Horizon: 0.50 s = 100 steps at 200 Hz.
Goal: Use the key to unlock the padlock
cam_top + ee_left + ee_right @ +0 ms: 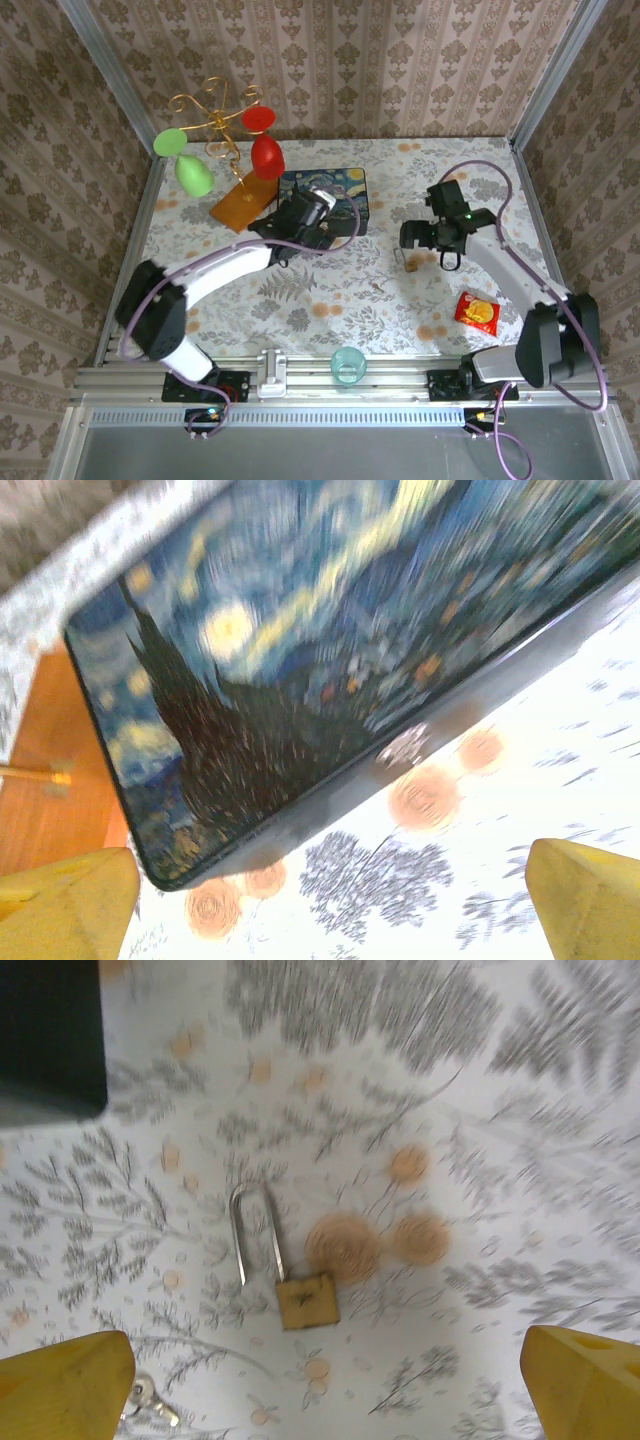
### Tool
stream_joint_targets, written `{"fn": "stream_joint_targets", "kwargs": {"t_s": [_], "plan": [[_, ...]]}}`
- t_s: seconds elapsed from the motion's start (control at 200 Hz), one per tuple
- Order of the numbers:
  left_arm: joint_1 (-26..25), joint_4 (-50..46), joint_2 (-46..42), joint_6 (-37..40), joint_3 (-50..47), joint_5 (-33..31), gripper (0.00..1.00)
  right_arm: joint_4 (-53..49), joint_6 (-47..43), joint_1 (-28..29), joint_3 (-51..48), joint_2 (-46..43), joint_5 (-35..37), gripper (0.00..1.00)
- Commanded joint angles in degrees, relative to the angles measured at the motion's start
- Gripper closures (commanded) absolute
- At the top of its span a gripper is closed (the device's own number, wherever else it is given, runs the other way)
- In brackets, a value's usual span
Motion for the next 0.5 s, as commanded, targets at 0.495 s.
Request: {"fn": "stream_joint_targets", "kwargs": {"t_s": [0.495], "plan": [[25.4, 32.2, -22.4, 7.2, -35.9, -5.4, 0.00, 73.4, -10.8, -12.3, -36.7, -4.4, 2.3, 0.00]]}}
